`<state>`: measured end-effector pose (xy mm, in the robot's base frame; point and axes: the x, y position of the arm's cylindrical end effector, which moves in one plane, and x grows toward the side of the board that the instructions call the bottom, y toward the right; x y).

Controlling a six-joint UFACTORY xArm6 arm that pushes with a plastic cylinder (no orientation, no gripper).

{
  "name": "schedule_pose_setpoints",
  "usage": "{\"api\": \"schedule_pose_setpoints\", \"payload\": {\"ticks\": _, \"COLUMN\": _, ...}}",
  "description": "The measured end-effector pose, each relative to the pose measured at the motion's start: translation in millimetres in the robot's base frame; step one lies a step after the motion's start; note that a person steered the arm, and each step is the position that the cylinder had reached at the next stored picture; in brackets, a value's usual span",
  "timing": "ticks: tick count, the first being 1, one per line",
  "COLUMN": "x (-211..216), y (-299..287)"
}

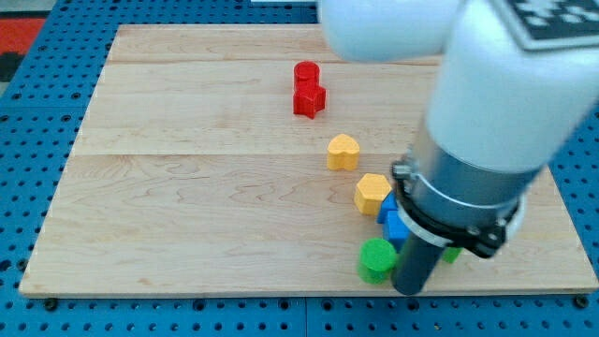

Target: Move the green star into the green circle

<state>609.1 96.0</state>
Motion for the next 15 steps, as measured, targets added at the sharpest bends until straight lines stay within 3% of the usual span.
{"api": "schedule_pose_setpoints", "payload": {"ticks": 1, "x": -33.7, "y": -22.5}}
{"api": "schedule_pose_setpoints", "payload": {"ticks": 2, "x": -56.2, "y": -85.5}}
{"api": "schedule_pose_setpoints", "payload": {"ticks": 3, "x": -65.4, "y": -62.5}}
{"api": "schedule_pose_setpoints", "payload": {"ticks": 5, "x": -14.3, "y": -21.1}}
{"api": "schedule_pose_setpoints", "payload": {"ticks": 6, "x": -24.3, "y": -0.8}}
{"api": "schedule_pose_setpoints", "payload": {"ticks": 8, "x": -91.6, "y": 13.2}}
{"api": "schedule_pose_setpoints", "payload": {"ticks": 9, "x": -95.6, "y": 62.3}}
{"api": "schedule_pose_setpoints", "payload": {"ticks": 10, "x": -65.0, "y": 95.5}}
{"api": "schedule_pose_setpoints", "payload": {"ticks": 11, "x": -31.2, "y": 84.7}}
{"api": "schedule_pose_setpoints", "payload": {"ticks": 13, "x": -26.3, "y": -82.9}}
{"api": "schedule_pose_setpoints", "payload": {"ticks": 14, "x": -26.2, "y": 8.5}}
{"api": "schedule_pose_setpoints", "payload": {"ticks": 15, "x": -38.6, "y": 9.9}}
